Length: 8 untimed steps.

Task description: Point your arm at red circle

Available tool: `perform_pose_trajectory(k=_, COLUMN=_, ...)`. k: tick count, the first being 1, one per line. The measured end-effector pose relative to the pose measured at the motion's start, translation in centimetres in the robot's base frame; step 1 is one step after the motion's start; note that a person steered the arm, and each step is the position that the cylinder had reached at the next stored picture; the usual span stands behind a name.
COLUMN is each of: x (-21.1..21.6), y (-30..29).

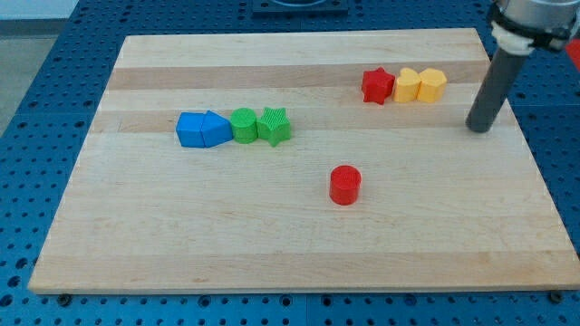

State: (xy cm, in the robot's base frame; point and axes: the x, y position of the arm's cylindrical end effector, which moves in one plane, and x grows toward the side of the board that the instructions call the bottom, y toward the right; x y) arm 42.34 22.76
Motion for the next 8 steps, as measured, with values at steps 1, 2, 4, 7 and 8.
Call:
perform_pose_trajectory(k=1, x=4.0, y=-3.2)
perform_pose_trajectory(k=2, x=8.4, y=-5.8)
perform_pose_trajectory(k=4, x=13.4, y=-13.6)
perform_pose_trajectory(k=7, x=13.2, y=-20.2)
perform_pose_trajectory(k=8, x=11.6, y=-20.1)
